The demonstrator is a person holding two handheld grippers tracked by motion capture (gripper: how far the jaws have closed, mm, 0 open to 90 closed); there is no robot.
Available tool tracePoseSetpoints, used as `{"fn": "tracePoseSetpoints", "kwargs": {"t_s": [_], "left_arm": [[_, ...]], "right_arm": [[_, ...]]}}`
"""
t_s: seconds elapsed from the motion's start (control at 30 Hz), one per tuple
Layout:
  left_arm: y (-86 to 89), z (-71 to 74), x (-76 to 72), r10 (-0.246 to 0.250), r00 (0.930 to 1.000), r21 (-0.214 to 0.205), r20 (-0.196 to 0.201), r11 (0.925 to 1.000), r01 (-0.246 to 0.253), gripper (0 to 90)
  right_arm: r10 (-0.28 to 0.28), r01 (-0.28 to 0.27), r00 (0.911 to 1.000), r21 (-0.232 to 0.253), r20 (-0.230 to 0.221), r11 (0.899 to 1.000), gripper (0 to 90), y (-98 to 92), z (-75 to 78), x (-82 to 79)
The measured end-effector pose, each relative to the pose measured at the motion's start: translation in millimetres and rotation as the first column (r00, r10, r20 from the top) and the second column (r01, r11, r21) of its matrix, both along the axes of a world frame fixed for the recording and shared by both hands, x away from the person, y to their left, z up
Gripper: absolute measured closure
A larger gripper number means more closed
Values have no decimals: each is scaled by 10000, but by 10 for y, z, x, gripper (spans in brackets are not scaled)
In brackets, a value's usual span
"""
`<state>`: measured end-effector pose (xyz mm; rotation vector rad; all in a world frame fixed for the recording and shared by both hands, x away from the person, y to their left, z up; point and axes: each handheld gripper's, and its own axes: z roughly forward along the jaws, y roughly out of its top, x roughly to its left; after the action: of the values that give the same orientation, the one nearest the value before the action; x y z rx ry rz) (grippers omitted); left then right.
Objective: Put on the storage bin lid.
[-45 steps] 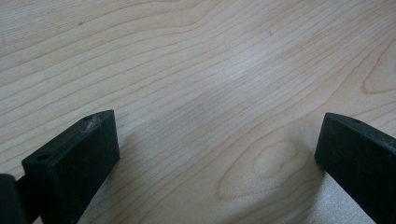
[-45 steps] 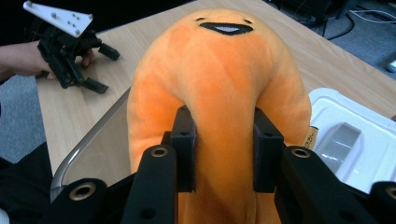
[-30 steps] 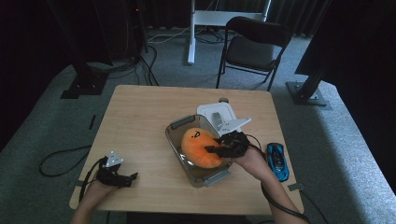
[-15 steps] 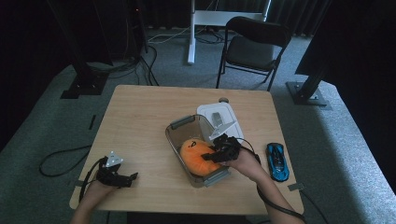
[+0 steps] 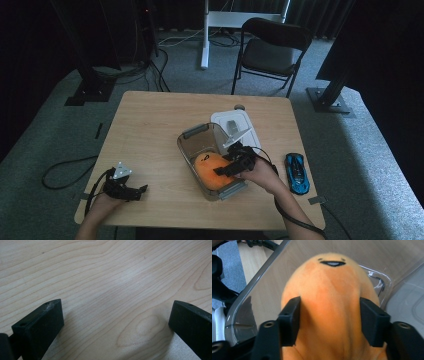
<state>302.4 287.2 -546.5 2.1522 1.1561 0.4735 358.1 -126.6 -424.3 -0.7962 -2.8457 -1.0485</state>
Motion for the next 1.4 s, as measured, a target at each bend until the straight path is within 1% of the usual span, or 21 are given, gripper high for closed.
{"fn": "tracePoseSetpoints", "kwargs": {"t_s": [0.1, 0.13, 0.17, 0.3, 0.4, 0.47, 0.57, 0.7, 0.8, 0.87, 0.93, 1.0, 1.07, 1.1, 1.13, 1.17, 1.2, 1.23, 1.27, 1.37, 1.4], "left_arm": [[0, 0, -1, 4, 10000, -4, -5, 10000, -4, 2], [1, 1, 0, -2, 10000, 2, -5, 10000, 2, 2], [0, 1, 0, 1, 10000, -3, -5, 10000, -1, 2], [0, 0, -1, 2, 10000, 3, -1, 10000, -2, 2], [-1, 0, -1, 6, 10000, -3, 2, 10000, -6, 2], [-1, 0, -3, 23, 10000, 9, -3, 10000, -23, 2], [-2, 0, -10, 78, 10000, 10, 7, 10000, -78, 2], [-2, 0, -10, 84, 10000, 5, 1, 10000, -84, 2], [-2, 0, -11, 84, 10000, 6, 0, 10000, -84, 2], [-2, -1, -12, 83, 10000, 12, -1, 10000, -83, 2], [-2, -1, -12, 83, 10000, 8, -3, 10000, -83, 2], [-3, -1, -11, 80, 10000, 3, -5, 10000, -80, 2], [-3, -1, -10, 74, 10000, 10, -2, 10000, -74, 2], [-3, -1, -10, 74, 10000, 10, -2, 10000, -74, 2], [-3, -1, -9, 65, 10000, 15, -7, 10000, -65, 2], [-3, -1, -9, 65, 10000, 15, -7, 10000, -65, 2], [-2, -1, -9, 64, 10000, 24, -9, 10000, -64, 2], [-3, 0, -9, 73, 10000, 20, -17, 10000, -73, 2], [-3, 0, -9, 73, 10000, 20, -17, 10000, -73, 2], [-9, -1, 1, 83, 10000, 1, -10, 10000, -83, 2], [-9, -1, 1, 83, 10000, 1, -10, 10000, -83, 2]], "right_arm": [[-102, 103, 9999, 155, -26, 9998, 343, -20, 12, 2], [-193, 194, 9998, 236, -34, 9995, 350, -34, 16, 9], [-249, 253, 9996, 417, -95, 9988, 345, -56, 31, 13], [-610, 605, 9981, 981, 20, 9933, 299, -172, 125, 32], [-903, 917, 9958, 1416, -164, 9857, 278, -280, 178, 62], [-1062, 1079, 9942, 1629, -192, 9807, 263, -351, 207, 65], [-1303, 1294, 9915, 1755, -68, 9759, 244, -451, 247, 63], [-1728, 1677, 9849, 2003, 80, 9653, 222, -604, 279, 53], [-2056, 1993, 9786, 2163, 67, 9558, 217, -727, 293, 54], [-2373, 2291, 9714, 2215, 108, 9479, 179, -812, 301, 47], [-2658, 2547, 9638, 2260, 193, 9402, 164, -908, 298, 41], [-2946, 2837, 9555, 2286, 141, 9313, 139, -1002, 280, 38], [-3289, 3176, 9442, 2184, 165, 9227, 138, -1092, 251, 37], [-3289, 3176, 9442, 2184, 165, 9227, 138, -1092, 251, 37], [-3620, 3512, 9321, 2158, 112, 9111, 138, -1204, 200, 37], [-3620, 3512, 9321, 2158, 112, 9111, 138, -1204, 200, 37], [-3757, 3651, 9267, 2154, 87, 9057, 138, -1238, 185, 37], [-4021, 3917, 9156, 2121, 67, 8953, 139, -1333, 134, 30], [-4131, 4026, 9107, 2094, 70, 8911, 140, -1365, 116, 27], [-4556, 4469, 8902, 1821, 67, 8759, 142, -1480, 40, 11], [-4556, 4469, 8902, 1821, 67, 8759, 142, -1480, 40, 11]]}}
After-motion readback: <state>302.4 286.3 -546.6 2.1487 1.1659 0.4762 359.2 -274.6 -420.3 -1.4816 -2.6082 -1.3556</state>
